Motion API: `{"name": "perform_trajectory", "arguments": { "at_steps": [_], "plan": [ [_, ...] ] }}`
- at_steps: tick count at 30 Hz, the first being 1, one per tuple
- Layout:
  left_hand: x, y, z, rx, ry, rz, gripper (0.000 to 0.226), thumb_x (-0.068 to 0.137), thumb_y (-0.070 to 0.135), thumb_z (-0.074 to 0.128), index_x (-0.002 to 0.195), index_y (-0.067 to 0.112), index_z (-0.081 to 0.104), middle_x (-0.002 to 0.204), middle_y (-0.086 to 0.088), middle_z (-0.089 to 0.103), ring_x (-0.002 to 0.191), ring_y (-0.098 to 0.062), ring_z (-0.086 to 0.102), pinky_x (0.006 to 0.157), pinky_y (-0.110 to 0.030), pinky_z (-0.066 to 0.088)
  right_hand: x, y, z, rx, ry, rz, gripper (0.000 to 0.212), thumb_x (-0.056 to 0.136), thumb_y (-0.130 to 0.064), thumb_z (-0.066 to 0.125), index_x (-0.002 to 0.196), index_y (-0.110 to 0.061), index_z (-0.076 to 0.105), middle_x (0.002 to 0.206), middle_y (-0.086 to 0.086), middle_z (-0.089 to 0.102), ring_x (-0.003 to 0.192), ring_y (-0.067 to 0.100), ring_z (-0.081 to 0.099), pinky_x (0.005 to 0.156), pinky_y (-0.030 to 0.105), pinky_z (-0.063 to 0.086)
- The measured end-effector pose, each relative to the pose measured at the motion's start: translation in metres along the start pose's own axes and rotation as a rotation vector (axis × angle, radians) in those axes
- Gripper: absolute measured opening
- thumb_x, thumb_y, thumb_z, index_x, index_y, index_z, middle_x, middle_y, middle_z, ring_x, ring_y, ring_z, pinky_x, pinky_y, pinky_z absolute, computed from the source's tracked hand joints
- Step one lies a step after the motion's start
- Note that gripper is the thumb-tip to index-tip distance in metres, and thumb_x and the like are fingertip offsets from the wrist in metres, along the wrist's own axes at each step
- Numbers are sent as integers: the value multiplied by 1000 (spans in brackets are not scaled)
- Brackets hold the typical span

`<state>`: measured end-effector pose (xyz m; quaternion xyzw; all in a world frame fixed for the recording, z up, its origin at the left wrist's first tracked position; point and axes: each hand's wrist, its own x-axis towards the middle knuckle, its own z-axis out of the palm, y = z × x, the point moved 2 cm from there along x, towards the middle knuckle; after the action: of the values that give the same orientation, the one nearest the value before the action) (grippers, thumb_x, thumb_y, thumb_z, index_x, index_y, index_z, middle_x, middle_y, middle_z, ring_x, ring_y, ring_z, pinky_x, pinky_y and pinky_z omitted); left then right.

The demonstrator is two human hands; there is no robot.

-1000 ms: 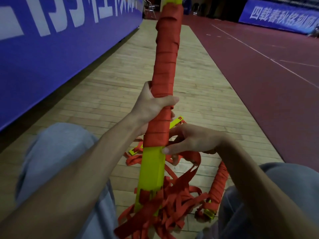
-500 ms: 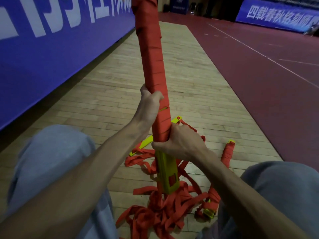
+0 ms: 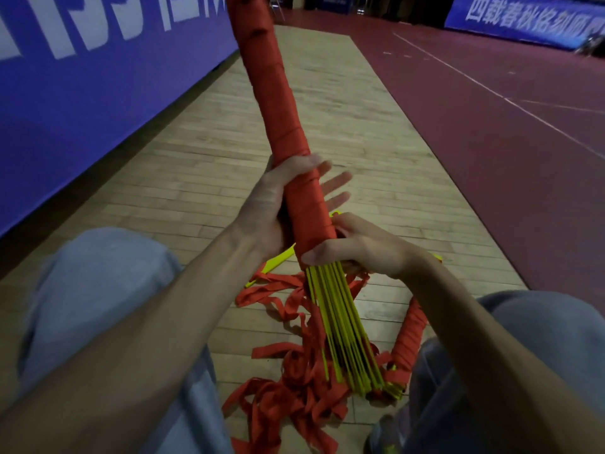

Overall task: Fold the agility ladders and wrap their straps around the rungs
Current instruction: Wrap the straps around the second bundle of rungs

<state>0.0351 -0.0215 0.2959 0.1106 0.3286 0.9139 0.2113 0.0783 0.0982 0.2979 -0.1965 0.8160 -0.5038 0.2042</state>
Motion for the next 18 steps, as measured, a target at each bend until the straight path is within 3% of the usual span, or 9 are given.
{"name": "perform_trajectory", "arguments": {
  "at_steps": [2,4,7,11,13,18],
  "plan": [
    [0,-1,-2,20,36,-10,20,76,9,66,93,16,58,95,-11,68,81,-27,72,74,-38,61,1,2,-1,-24,19,34,19,79,-36,73,72,-23,62,55,-9,57,48,6,50,45,16,37],
    [2,3,-5,94,140,8,19,79,8,67,95,15,57,82,-5,64,62,-18,65,60,-31,57,3,4,-1,-71,22,88,33,77,-51,72,78,-18,65,59,-5,61,50,11,53,45,20,40],
    [6,10,-12,347,341,89,31,81,7,72,106,14,53,77,-3,59,53,-14,61,51,-29,52,6,5,-5,-176,35,104,46,77,-59,66,81,-13,69,54,-4,62,43,12,53,42,21,41],
    [12,13,-24,646,538,269,58,62,17,84,110,12,53,86,-3,64,69,-18,64,63,-35,57,7,7,-9,-389,111,88,56,73,-66,63,70,-10,65,57,2,65,48,16,60,48,26,47],
    [13,12,-28,768,602,327,65,57,26,85,112,10,55,89,-1,66,75,-15,66,70,-35,57,10,8,-4,-521,120,106,61,69,-75,57,70,-15,62,65,3,66,60,18,64,59,33,53],
    [13,0,-28,777,621,300,56,77,28,80,118,15,44,92,7,59,82,-9,62,78,-31,54,16,18,21,-807,343,219,63,72,-82,55,72,-19,45,68,-3,55,64,16,56,56,31,38]
  ]
}}
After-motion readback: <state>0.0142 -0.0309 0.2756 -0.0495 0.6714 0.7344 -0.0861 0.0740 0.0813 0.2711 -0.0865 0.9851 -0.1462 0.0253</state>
